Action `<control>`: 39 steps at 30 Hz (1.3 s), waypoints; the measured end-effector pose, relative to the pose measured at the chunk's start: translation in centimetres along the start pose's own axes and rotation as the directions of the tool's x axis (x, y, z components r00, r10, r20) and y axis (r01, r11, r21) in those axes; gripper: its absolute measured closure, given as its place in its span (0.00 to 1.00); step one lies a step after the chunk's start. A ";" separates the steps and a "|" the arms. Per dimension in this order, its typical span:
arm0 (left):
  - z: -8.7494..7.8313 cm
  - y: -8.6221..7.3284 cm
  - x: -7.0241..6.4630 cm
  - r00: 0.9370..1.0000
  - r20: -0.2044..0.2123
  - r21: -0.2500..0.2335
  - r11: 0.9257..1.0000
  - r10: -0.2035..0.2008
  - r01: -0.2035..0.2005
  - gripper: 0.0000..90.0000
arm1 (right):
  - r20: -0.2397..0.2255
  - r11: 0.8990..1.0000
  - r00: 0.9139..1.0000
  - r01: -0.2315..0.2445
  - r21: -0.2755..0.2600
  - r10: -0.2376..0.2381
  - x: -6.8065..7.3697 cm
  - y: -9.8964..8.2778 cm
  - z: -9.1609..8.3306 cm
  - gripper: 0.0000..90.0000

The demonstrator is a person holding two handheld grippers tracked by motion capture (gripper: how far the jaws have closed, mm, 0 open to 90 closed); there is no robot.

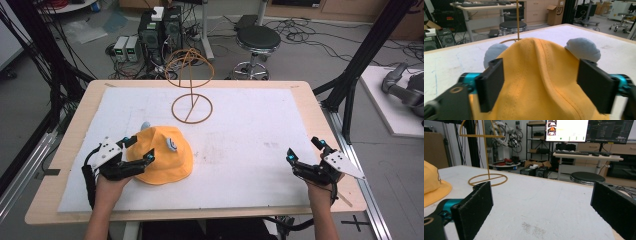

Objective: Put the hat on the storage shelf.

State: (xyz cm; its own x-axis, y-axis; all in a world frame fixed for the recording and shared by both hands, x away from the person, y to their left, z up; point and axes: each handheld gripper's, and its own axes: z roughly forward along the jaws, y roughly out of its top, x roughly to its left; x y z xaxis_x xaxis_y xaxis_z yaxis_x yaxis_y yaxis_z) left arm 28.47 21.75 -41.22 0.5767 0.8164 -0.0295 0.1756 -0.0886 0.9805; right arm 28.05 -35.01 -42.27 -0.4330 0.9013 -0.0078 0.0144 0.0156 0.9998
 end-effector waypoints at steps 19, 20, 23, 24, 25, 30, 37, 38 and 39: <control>1.7 -0.8 0.0 0.995 0.042 0.111 0.990 -0.093 0.088 0.57 | -0.003 1.000 1.000 0.001 0.007 -0.001 0.1 0.0 0.0 0.04; 1.9 -0.9 -0.1 0.994 0.049 0.114 0.989 -0.098 0.092 0.62 | -0.001 1.000 1.000 0.001 0.008 -0.001 0.1 0.0 0.0 0.04; 1.9 -0.9 -0.3 0.994 0.055 0.123 0.989 -0.095 0.088 0.78 | -0.002 1.000 1.000 0.004 0.010 -0.004 0.1 0.0 0.0 0.04; 1.9 -0.9 -0.3 0.994 0.051 0.127 0.988 -0.095 0.088 0.85 | -0.002 1.000 1.000 0.005 0.010 -0.005 0.1 0.0 0.0 0.04; 1.9 -1.0 -0.3 0.993 0.047 0.125 0.987 -0.106 0.099 0.89 | -0.002 1.000 1.000 0.001 0.010 -0.001 0.1 0.0 0.0 0.04; 1.8 -1.0 -0.3 0.993 0.044 0.107 0.989 -0.107 0.102 0.98 | -0.002 1.000 1.000 0.007 0.014 -0.007 0.1 -0.1 0.1 0.04; 1.6 -0.8 -0.5 0.996 0.045 0.075 0.994 -0.083 0.080 0.98 | -0.002 1.000 1.000 0.010 0.018 -0.010 0.2 0.0 0.1 0.04; 1.5 -0.6 -0.6 0.996 0.044 0.057 0.996 -0.076 0.074 0.98 | -0.002 1.000 1.000 0.010 0.017 -0.010 0.2 -0.1 0.1 0.04; 1.4 -0.5 -0.6 0.997 0.044 0.047 0.997 -0.071 0.069 0.98 | -0.001 1.000 1.000 0.009 0.018 -0.009 0.2 -0.1 0.1 0.04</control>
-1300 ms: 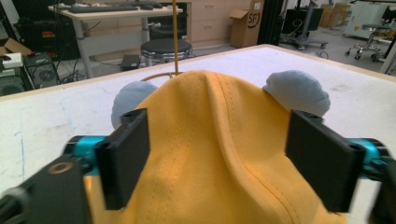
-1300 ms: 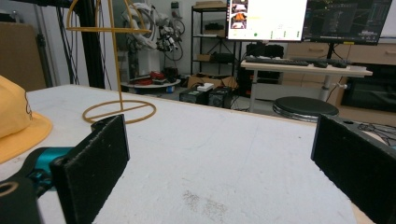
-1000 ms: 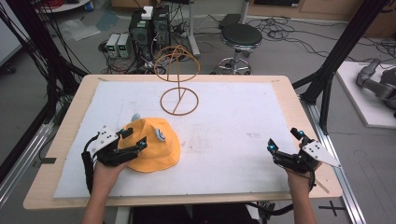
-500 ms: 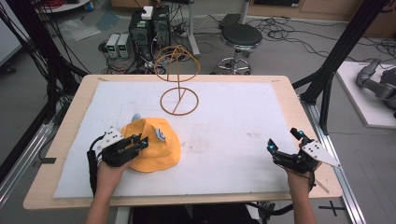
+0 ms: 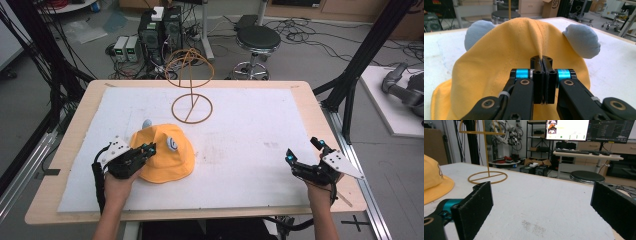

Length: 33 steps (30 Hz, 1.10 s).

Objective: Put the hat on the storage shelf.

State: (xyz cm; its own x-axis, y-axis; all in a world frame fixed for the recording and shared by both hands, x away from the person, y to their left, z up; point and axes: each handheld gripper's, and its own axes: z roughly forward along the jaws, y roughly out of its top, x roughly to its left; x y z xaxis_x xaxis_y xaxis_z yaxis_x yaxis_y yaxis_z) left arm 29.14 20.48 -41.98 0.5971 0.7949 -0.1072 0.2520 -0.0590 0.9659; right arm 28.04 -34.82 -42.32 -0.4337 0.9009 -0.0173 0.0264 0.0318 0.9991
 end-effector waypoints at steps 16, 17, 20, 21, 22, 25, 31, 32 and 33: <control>-1.9 2.7 -0.8 0.998 -0.043 -0.199 0.978 0.049 -0.057 0.98 | 0.001 1.000 1.000 0.000 0.000 0.000 0.0 0.0 0.0 0.04; -1.9 2.7 -0.8 0.998 -0.043 -0.199 0.978 0.049 -0.057 0.98 | 0.001 1.000 1.000 0.000 0.000 0.000 0.0 0.0 0.0 0.04; -2.3 3.3 -0.8 0.998 -0.043 -0.225 0.973 0.045 -0.054 0.98 | 0.000 1.000 1.000 0.000 0.000 0.000 0.0 0.0 0.0 0.04; -2.6 3.6 -0.8 0.998 -0.045 -0.233 0.971 0.051 -0.060 0.98 | 0.001 1.000 1.000 0.000 0.000 0.000 0.0 0.0 0.0 0.04; -3.0 4.1 -0.8 0.998 -0.044 -0.254 0.965 0.053 -0.062 0.98 | 0.001 1.000 1.000 0.002 0.002 -0.002 -0.1 0.0 0.1 0.04; -3.6 5.1 -0.9 0.997 -0.050 -0.290 0.954 0.059 -0.071 0.98 | 0.000 1.000 1.000 -0.003 0.004 0.003 0.0 -0.1 0.1 0.04; -4.0 7.3 -1.0 0.995 -0.060 -0.330 0.940 0.075 -0.091 0.98 | -0.002 1.000 1.000 0.000 0.009 0.000 0.0 -0.1 0.2 0.04; -4.1 7.8 -1.0 0.995 -0.065 -0.340 0.936 0.077 -0.095 0.98 | -0.003 1.000 1.000 -0.001 0.008 0.001 0.0 -0.1 0.3 0.04; -4.1 8.1 -1.1 0.995 -0.066 -0.346 0.933 0.078 -0.096 0.98 | -0.004 1.000 1.000 0.000 0.005 0.000 0.0 -0.1 0.3 0.04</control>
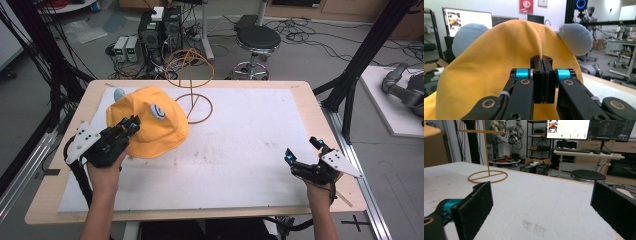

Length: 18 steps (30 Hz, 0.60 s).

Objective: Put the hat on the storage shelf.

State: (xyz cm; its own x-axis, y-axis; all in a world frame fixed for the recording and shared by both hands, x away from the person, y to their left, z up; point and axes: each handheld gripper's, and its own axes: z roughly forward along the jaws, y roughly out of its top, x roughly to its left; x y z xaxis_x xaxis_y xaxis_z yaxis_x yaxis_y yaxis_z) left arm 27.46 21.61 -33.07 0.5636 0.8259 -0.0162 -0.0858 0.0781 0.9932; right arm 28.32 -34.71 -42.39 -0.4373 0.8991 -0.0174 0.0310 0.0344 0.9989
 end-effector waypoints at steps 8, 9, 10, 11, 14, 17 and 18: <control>1.7 3.1 0.1 1.000 -0.024 -0.062 0.998 0.018 -0.019 0.98 | -0.002 1.000 1.000 -0.004 0.001 0.004 0.0 0.0 0.1 0.04; 1.9 3.3 0.1 0.999 -0.031 -0.067 0.998 0.018 -0.020 0.98 | -0.003 1.000 1.000 -0.004 0.000 0.004 0.0 0.0 0.1 0.04; 2.2 3.6 0.1 0.999 -0.036 -0.077 0.997 0.013 -0.016 0.98 | -0.003 1.000 1.000 -0.007 -0.001 0.007 0.0 0.0 0.1 0.04; 2.2 3.6 0.1 0.999 -0.036 -0.077 0.997 0.013 -0.016 0.98 | -0.007 1.000 1.000 -0.010 -0.003 0.010 0.0 0.0 0.1 0.04; 3.0 4.4 0.2 0.999 -0.049 -0.108 0.994 0.004 -0.010 0.98 | -0.010 1.000 1.000 -0.013 -0.015 0.013 0.0 0.0 0.1 0.04; 3.6 4.8 0.2 0.999 -0.052 -0.120 0.993 0.007 -0.013 0.98 | -0.006 1.000 1.000 -0.010 -0.018 0.010 0.1 0.0 0.1 0.04; 3.9 5.0 0.2 0.998 -0.054 -0.120 0.993 0.009 -0.015 0.98 | -0.006 1.000 1.000 -0.007 -0.018 0.007 0.1 0.0 0.1 0.04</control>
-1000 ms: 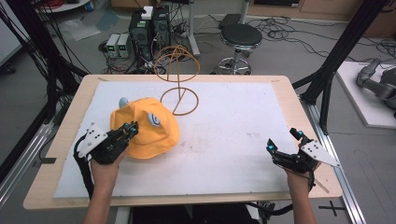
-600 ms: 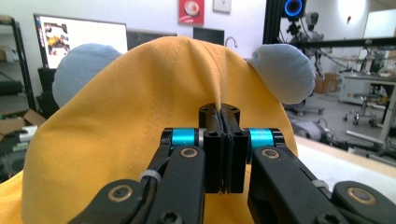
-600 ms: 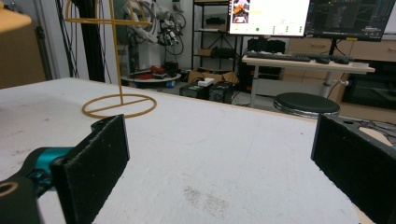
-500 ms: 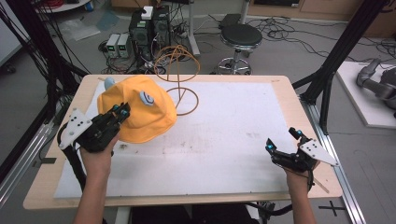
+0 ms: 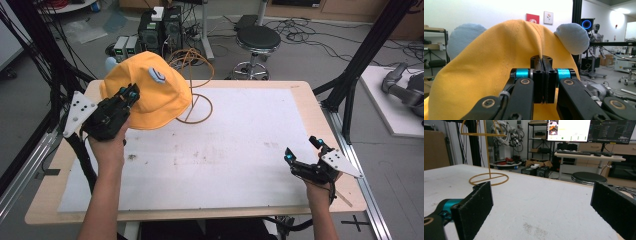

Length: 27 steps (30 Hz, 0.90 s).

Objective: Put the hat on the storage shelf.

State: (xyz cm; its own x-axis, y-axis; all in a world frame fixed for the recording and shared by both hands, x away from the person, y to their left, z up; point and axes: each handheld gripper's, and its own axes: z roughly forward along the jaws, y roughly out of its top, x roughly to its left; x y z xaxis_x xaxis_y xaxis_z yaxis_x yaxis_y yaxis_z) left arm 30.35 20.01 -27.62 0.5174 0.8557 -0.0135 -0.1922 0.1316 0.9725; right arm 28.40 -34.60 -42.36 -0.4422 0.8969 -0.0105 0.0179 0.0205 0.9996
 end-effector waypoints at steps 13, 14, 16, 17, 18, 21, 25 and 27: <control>3.5 0.9 0.3 1.000 -0.024 -0.025 1.000 0.003 -0.004 0.98 | -0.001 1.000 1.000 0.001 -0.004 -0.001 0.0 0.0 0.1 0.04; 3.9 1.0 0.4 1.000 -0.026 -0.028 1.000 0.006 -0.007 0.98 | -0.002 1.000 1.000 0.005 -0.006 -0.005 0.0 0.0 0.1 0.04; 4.3 1.1 0.4 1.000 -0.028 -0.030 1.000 0.007 -0.008 0.98 | -0.003 1.000 1.000 0.006 -0.007 -0.006 0.0 0.0 0.0 0.04; 5.0 1.4 0.3 1.000 -0.030 -0.035 0.999 0.009 -0.010 0.98 | -0.003 1.000 1.000 0.006 -0.008 -0.006 0.0 0.0 0.0 0.04; 5.4 1.5 0.3 0.999 -0.030 -0.037 0.999 0.013 -0.014 0.98 | -0.005 1.000 1.000 0.003 -0.008 -0.003 0.0 0.0 0.0 0.04; 6.1 1.8 0.2 0.999 -0.031 -0.044 0.999 0.017 -0.018 0.98 | -0.005 1.000 1.000 -0.002 -0.010 0.002 0.0 0.0 0.0 0.04; 8.1 2.2 -0.1 0.999 -0.036 -0.056 0.998 0.024 -0.026 0.98 | -0.006 1.000 1.000 0.002 -0.012 -0.002 0.1 0.0 0.1 0.04; 8.4 2.3 -0.1 0.999 -0.036 -0.057 0.998 0.026 -0.028 0.98 | -0.005 1.000 1.000 0.001 -0.014 -0.001 0.1 0.0 0.1 0.04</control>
State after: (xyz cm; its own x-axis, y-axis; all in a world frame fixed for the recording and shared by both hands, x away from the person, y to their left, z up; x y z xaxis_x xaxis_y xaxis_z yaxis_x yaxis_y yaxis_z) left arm 36.88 15.99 -23.47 0.4817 0.8763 0.0038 -0.2545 0.1357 0.9575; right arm 28.43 -34.50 -42.35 -0.4464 0.8948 -0.0110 0.0049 0.0148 0.9999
